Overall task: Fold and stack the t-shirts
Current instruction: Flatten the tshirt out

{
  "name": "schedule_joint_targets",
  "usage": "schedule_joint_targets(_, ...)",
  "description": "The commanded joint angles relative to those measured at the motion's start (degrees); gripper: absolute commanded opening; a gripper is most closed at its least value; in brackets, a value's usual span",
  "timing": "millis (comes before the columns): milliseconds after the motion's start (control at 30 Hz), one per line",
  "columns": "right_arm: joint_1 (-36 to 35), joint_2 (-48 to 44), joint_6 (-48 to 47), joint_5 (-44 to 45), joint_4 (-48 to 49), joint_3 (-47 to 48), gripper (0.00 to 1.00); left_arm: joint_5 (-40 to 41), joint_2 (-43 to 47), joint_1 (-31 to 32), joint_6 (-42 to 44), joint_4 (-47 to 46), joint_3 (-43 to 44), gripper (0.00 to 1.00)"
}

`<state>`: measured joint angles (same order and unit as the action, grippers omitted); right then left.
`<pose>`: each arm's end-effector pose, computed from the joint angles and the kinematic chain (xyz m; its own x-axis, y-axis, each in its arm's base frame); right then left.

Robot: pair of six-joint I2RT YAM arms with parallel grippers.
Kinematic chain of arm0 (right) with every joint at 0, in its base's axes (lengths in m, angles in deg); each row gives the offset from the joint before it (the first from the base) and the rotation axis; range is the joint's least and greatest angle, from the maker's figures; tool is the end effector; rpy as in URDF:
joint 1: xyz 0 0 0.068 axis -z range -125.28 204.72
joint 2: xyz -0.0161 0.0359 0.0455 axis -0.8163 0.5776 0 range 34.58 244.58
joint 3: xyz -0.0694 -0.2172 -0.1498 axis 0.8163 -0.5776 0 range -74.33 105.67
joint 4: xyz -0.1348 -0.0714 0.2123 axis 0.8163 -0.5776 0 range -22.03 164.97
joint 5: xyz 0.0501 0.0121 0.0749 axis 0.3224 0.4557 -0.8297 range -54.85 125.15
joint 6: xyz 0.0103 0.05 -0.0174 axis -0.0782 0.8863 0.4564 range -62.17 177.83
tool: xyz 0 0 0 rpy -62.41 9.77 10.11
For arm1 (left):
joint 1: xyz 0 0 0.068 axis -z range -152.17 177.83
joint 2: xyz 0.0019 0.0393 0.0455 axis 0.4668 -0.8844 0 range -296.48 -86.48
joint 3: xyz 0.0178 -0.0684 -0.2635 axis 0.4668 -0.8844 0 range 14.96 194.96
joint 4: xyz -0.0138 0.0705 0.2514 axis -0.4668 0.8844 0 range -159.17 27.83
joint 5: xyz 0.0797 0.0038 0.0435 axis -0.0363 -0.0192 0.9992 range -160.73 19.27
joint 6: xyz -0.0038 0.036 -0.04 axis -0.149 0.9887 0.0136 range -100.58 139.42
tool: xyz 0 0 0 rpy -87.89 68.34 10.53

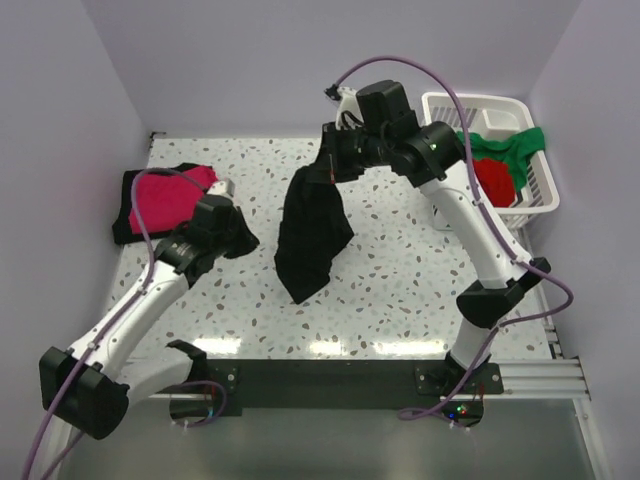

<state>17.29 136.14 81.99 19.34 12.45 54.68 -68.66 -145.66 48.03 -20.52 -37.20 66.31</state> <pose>0.2731 0.2211 0.4760 -0.7282 -0.0614 -0.6826 -0.5083 0.7164 0.4779 0.2067 -0.0747 0.2962 -0.6654 -0.4388 -0.6039 -0.1410 0.8683 -0.4756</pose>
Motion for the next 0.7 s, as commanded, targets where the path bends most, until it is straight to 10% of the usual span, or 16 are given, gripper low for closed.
schedule_joint_targets(0, -0.98, -1.36, 4.14, -6.43, 5.12, 6.25, 0.00, 2.50, -2.69, 7.72, -1.01, -3.31, -0.90, 0.00)
schedule_joint_targets(300, 12.55, -10.50, 3.44, 14.48, 5.82, -27.09, 0.00, 0.05, -9.46, 8.62, -2.25, -3.31, -9.15, 0.00)
schedule_joint_targets(467, 13.61, -9.10, 2.91, 17.58, 6.02, -36.10, 0.79, -5.75, -11.22, 9.85, -1.89, -7.53, -12.07, 0.12)
schedule_joint_targets(667, 13.52, -9.71, 6.33, 11.77, 12.33, -45.59, 0.82, -7.69, -16.40, 14.15, 0.04, -8.94, -9.70, 0.42)
